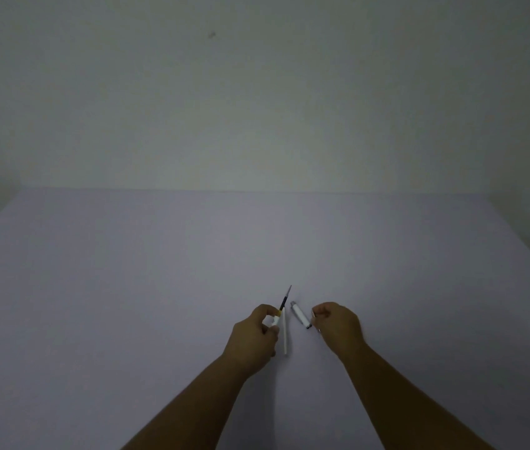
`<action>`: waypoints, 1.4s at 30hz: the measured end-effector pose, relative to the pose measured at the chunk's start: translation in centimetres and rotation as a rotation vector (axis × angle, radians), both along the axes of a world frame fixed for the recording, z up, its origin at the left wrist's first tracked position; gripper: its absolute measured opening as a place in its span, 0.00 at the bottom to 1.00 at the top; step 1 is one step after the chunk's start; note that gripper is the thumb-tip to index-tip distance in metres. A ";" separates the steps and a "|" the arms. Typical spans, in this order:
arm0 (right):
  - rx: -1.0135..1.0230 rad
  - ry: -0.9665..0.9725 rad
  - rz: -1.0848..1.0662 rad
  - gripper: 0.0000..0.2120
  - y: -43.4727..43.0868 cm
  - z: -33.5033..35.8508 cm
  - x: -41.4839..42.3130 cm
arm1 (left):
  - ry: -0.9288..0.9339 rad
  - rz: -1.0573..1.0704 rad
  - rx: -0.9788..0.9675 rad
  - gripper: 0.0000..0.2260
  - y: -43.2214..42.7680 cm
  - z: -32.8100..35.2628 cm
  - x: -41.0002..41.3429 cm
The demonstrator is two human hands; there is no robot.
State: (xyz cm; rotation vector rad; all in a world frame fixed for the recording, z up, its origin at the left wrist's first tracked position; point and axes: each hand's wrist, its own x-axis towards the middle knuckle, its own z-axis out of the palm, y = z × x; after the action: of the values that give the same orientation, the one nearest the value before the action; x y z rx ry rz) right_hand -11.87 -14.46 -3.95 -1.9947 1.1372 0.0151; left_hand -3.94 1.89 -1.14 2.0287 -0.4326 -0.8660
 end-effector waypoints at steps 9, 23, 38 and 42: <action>-0.016 -0.036 0.012 0.13 0.1 -0.5 -0.5 | -0.021 -0.016 0.012 0.09 -0.3 -0.4 -0.5; 0.169 -0.233 -0.125 0.07 0.3 1.8 -0.3 | -0.052 -0.030 -0.005 0.08 -0.7 -0.1 -0.9; 0.037 -0.030 -0.085 0.10 -2.3 1.7 -1.2 | -0.175 -0.072 0.083 0.13 -1.6 -0.1 -0.5; -0.073 0.100 0.027 0.11 -1.4 0.6 -1.8 | -0.192 -0.055 0.121 0.09 -1.4 -0.5 -0.2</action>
State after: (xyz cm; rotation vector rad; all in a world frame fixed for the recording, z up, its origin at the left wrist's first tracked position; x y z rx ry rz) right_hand -13.62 -15.90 -3.31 -2.0937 1.1889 0.0889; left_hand -4.17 0.52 -1.61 2.2312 -0.5563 -0.7477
